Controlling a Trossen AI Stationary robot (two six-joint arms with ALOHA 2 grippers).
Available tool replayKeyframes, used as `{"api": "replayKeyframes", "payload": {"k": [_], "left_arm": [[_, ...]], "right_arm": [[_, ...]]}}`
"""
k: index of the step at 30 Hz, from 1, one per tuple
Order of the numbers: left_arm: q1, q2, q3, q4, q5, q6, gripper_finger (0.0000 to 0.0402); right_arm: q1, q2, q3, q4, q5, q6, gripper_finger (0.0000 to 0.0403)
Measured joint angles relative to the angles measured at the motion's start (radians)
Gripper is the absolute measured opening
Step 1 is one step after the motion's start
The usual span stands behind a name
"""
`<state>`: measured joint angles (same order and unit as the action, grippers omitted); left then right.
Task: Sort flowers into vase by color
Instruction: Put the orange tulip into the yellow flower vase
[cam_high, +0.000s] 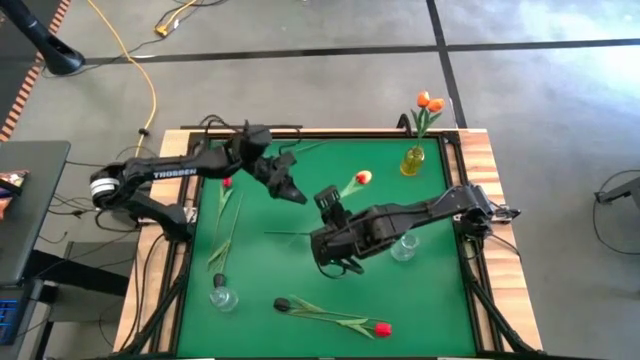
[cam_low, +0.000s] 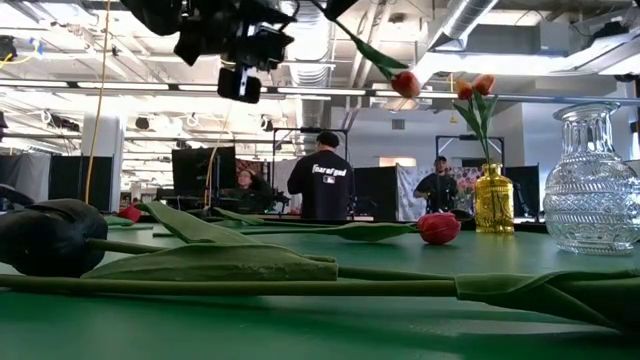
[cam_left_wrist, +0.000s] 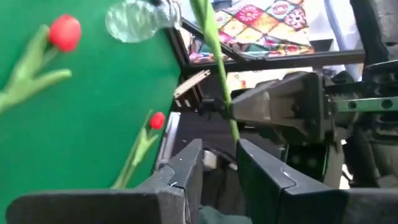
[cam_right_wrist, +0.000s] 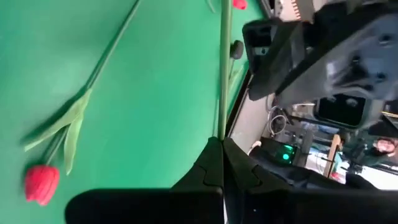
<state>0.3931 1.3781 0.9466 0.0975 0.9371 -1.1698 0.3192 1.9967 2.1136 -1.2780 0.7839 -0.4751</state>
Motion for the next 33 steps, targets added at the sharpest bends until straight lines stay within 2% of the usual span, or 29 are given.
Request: {"api": "replayKeyframes", "payload": {"k": [4,8,12,16,21,25,29,33], "left_arm": [[-0.09,-0.002,0.002,0.044,-0.062,-0.078,0.0087],[-0.151,0.0,0.001,0.044,-0.186,-0.092,0.0087],[-0.19,0.026,0.0,0.098,-0.28,-0.156,0.0099],[-0.241,0.079,0.002,0.295,-0.363,-0.269,0.0132],[-0.315,0.18,0.002,0.468,-0.421,-0.404,0.0182],[-0.366,0.241,0.002,0.534,-0.492,-0.469,0.0208],[-0.392,0.277,0.007,0.633,-0.521,-0.509,0.0212],[-0.413,0.28,0.044,0.633,-0.527,-0.503,0.0213]], "right_arm": [[0.015,-0.006,0.0,-0.087,-0.012,0.046,0.0015],[0.054,-0.042,-0.01,-0.17,0.004,0.153,0.0015],[0.107,-0.127,-0.099,-0.198,0.031,0.211,0.0015],[0.157,-0.226,-0.278,-0.115,0.036,0.217,0.0015],[0.202,-0.329,-0.46,0.03,0.117,0.207,0.0015],[0.22,-0.348,-0.512,0.097,0.141,0.206,0.0015],[0.223,-0.341,-0.526,0.121,0.144,0.205,0.0015],[0.214,-0.339,-0.528,0.17,0.146,0.184,0.0015]]}}
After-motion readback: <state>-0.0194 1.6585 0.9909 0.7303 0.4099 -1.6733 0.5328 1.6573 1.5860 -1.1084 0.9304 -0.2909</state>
